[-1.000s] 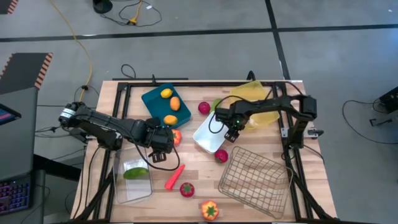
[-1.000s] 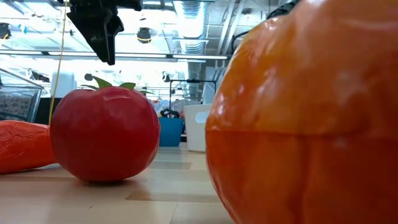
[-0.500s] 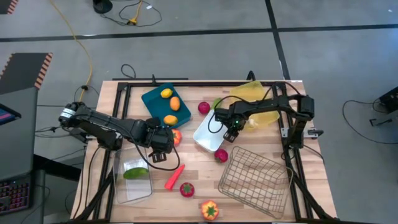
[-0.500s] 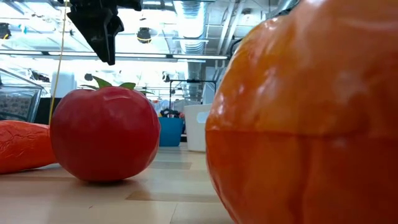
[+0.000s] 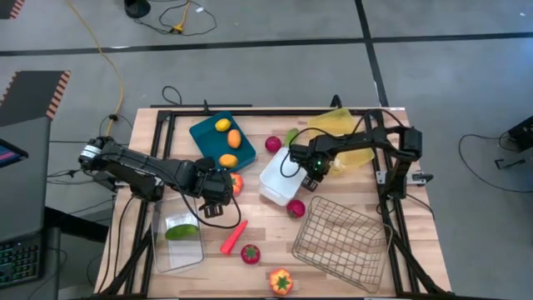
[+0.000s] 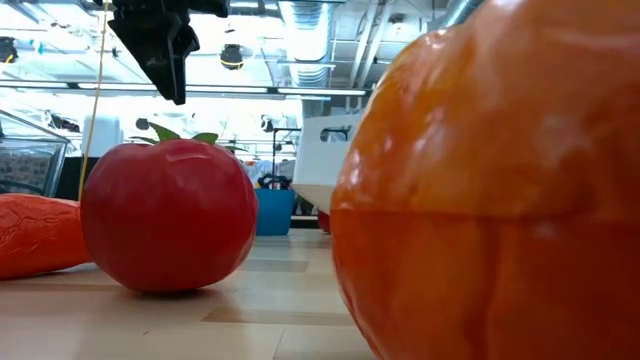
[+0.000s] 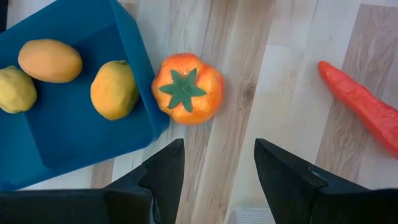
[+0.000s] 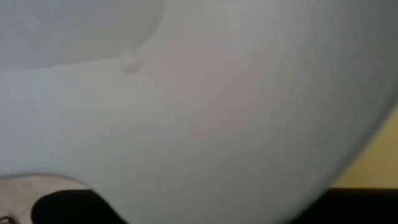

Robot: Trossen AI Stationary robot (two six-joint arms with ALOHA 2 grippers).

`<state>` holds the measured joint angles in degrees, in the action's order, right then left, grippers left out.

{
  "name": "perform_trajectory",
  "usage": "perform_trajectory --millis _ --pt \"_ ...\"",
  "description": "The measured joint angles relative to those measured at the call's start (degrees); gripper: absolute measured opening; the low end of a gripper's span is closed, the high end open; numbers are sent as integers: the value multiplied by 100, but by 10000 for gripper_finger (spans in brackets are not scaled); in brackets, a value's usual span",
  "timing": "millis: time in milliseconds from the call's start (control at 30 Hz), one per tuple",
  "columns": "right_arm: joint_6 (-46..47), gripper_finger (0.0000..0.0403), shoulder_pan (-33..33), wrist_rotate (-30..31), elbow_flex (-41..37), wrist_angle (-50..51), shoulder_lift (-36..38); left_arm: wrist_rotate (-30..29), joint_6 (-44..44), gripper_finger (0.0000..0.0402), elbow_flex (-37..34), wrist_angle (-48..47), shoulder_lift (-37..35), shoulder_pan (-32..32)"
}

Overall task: Sort produce into baskets
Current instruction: Put the right orange carrot into the wire basket

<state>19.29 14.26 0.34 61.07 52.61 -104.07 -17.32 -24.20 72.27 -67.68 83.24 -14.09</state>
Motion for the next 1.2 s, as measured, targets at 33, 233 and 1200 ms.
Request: perform_trajectory --millis 33,233,1200 --pt "-4 81 3 -29 25 7 -4 0 0 182 0 0 0 0" --pt "15 82 -30 -22 200 184 -21 0 0 182 0 34 0 0" --pt "-175 82 -110 714 1480 2176 768 52 112 182 0 669 0 -1"
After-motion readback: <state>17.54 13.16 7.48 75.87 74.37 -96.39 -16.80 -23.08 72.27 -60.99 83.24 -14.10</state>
